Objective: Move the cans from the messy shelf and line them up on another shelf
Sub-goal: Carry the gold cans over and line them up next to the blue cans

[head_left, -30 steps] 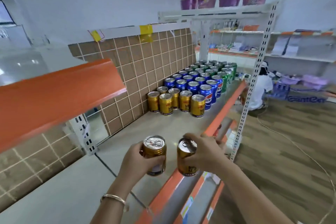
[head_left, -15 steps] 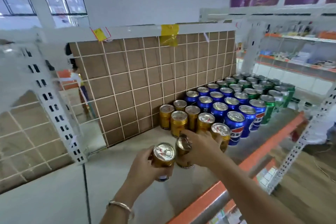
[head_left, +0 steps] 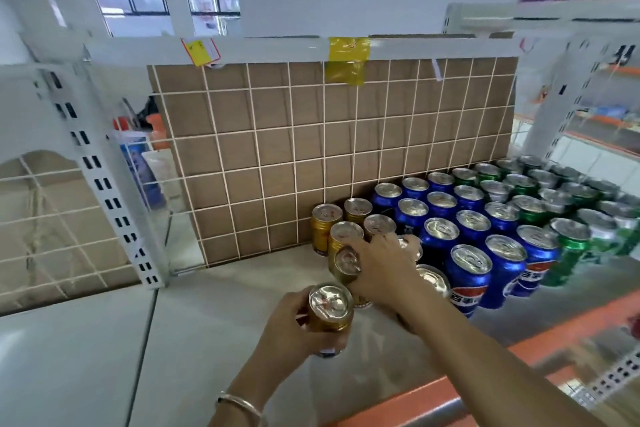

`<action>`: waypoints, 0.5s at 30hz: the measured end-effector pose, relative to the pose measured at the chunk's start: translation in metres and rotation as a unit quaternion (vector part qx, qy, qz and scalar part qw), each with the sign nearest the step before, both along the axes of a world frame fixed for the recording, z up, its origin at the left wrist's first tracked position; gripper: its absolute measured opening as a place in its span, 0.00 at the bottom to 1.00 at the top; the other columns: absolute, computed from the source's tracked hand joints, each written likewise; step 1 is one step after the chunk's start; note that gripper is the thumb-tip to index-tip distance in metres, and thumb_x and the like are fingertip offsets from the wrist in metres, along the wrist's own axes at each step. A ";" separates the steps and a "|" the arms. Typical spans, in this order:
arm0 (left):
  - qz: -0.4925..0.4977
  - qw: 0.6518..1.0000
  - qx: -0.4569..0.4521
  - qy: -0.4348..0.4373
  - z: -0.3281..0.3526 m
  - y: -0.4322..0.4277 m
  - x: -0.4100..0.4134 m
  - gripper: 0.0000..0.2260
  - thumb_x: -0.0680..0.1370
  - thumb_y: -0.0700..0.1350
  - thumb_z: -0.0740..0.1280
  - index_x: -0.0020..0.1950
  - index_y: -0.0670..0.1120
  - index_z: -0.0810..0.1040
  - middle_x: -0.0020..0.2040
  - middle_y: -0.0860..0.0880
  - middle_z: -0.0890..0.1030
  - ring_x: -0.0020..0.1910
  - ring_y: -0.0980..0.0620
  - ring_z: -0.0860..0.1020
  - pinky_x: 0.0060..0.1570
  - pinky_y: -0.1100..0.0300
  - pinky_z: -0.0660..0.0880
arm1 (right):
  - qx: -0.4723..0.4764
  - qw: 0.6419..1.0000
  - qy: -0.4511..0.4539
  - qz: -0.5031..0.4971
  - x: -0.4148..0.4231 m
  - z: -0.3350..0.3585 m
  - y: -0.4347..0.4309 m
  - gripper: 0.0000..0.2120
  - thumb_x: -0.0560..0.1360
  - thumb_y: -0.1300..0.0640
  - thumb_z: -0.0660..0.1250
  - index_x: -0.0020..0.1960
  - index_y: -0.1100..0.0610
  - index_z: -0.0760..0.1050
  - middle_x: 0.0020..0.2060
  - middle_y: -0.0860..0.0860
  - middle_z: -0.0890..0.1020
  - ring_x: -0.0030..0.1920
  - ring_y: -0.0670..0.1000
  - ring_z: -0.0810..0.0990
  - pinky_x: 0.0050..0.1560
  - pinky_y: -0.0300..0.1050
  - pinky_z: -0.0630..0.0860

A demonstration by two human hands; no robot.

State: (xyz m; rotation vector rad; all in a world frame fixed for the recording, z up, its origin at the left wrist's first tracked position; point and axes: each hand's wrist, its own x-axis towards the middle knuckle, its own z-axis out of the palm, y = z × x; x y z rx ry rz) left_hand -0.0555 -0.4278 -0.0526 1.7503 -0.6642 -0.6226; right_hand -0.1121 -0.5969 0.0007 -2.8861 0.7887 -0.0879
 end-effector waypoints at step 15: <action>0.000 0.998 -0.052 0.018 -0.014 -0.057 -0.051 0.29 0.55 0.53 0.77 0.55 0.60 0.74 0.53 0.57 0.81 0.55 0.59 0.78 0.50 0.68 0.75 | 0.104 0.993 -0.045 0.017 -0.023 0.016 -0.031 0.27 0.73 0.55 0.64 0.69 0.41 0.65 0.70 0.48 0.66 0.70 0.54 0.61 0.71 0.60 0.47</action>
